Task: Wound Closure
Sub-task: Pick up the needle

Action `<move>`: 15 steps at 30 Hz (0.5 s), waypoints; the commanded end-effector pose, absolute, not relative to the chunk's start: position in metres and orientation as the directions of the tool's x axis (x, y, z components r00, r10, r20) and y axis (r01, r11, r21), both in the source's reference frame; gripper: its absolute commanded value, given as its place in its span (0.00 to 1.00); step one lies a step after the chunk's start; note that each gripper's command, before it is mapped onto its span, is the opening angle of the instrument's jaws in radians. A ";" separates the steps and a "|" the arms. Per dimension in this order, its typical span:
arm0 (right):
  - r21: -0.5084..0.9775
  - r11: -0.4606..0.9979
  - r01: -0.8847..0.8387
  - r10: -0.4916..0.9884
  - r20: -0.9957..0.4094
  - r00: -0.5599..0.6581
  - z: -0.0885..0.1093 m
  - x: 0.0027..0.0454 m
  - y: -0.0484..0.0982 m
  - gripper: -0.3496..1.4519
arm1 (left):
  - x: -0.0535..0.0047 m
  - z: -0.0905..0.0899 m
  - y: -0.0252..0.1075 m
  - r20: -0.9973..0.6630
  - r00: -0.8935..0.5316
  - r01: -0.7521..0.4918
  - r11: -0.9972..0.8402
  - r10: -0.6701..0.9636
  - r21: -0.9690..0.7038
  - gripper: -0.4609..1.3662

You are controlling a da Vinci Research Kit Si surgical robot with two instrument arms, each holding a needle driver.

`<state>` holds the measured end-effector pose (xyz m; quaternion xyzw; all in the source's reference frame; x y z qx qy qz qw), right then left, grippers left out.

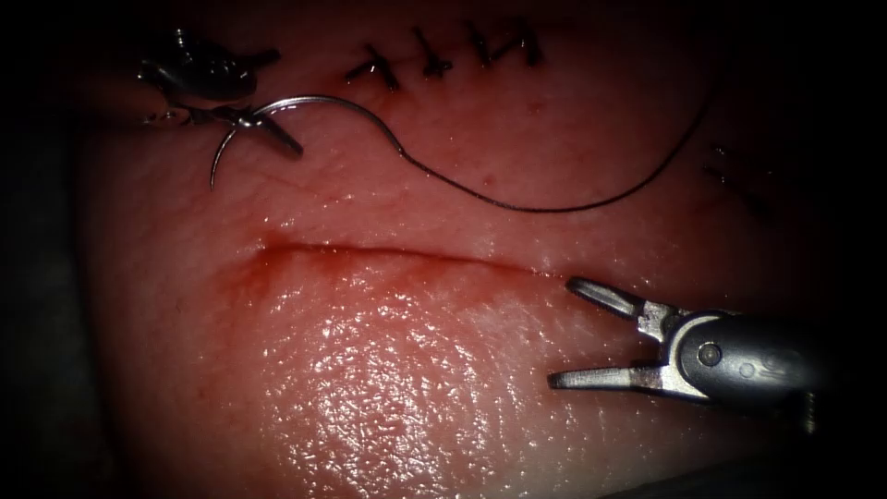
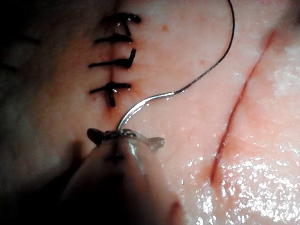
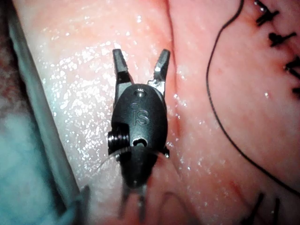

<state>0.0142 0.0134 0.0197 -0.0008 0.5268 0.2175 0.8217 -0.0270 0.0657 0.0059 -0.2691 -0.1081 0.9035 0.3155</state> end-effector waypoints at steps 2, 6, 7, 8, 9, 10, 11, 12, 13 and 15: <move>0.229 0.905 -0.359 0.357 -0.866 0.350 0.020 0.0142 0.013 0.70 | -0.0270 0.006 0.065 -0.398 -0.668 -0.504 -0.776 0.629 -0.380 0.69; 0.229 0.905 -0.359 0.358 -0.866 0.350 0.020 0.0142 0.013 0.70 | -0.0268 0.007 0.065 -0.373 -0.683 -0.503 -0.775 0.628 -0.383 0.64; 0.229 0.905 -0.359 0.358 -0.866 0.350 0.020 0.0142 0.013 0.70 | -0.0267 0.007 0.065 -0.366 -0.686 -0.503 -0.773 0.629 -0.386 0.64; 0.229 0.905 -0.359 0.358 -0.866 0.350 0.020 0.0142 0.013 0.70 | -0.0266 0.007 0.065 -0.362 -0.685 -0.507 -0.770 0.633 -0.388 0.64; 0.229 0.905 -0.359 0.358 -0.866 0.350 0.020 0.0142 0.013 0.70 | -0.0265 0.007 0.065 -0.357 -0.686 -0.507 -0.768 0.635 -0.391 0.63; 0.229 0.905 -0.359 0.358 -0.866 0.350 0.020 0.0143 0.013 0.70 | -0.0264 0.007 0.065 -0.351 -0.687 -0.507 -0.766 0.636 -0.396 0.63; 0.229 0.905 -0.359 0.358 -0.865 0.350 0.020 0.0143 0.013 0.70 | -0.0263 0.007 0.065 -0.343 -0.689 -0.509 -0.763 0.638 -0.398 0.63; 0.229 0.905 -0.359 0.358 -0.865 0.350 0.020 0.0143 0.013 0.70 | -0.0262 0.007 0.065 -0.334 -0.692 -0.511 -0.761 0.640 -0.400 0.62; 0.229 0.905 -0.359 0.358 -0.865 0.350 0.020 0.0143 0.013 0.70 | -0.0261 0.007 0.065 -0.330 -0.691 -0.514 -0.758 0.644 -0.402 0.61; 0.230 0.905 -0.359 0.358 -0.865 0.350 0.020 0.0143 0.013 0.70 | -0.0258 0.007 0.065 -0.317 -0.692 -0.518 -0.752 0.648 -0.407 0.54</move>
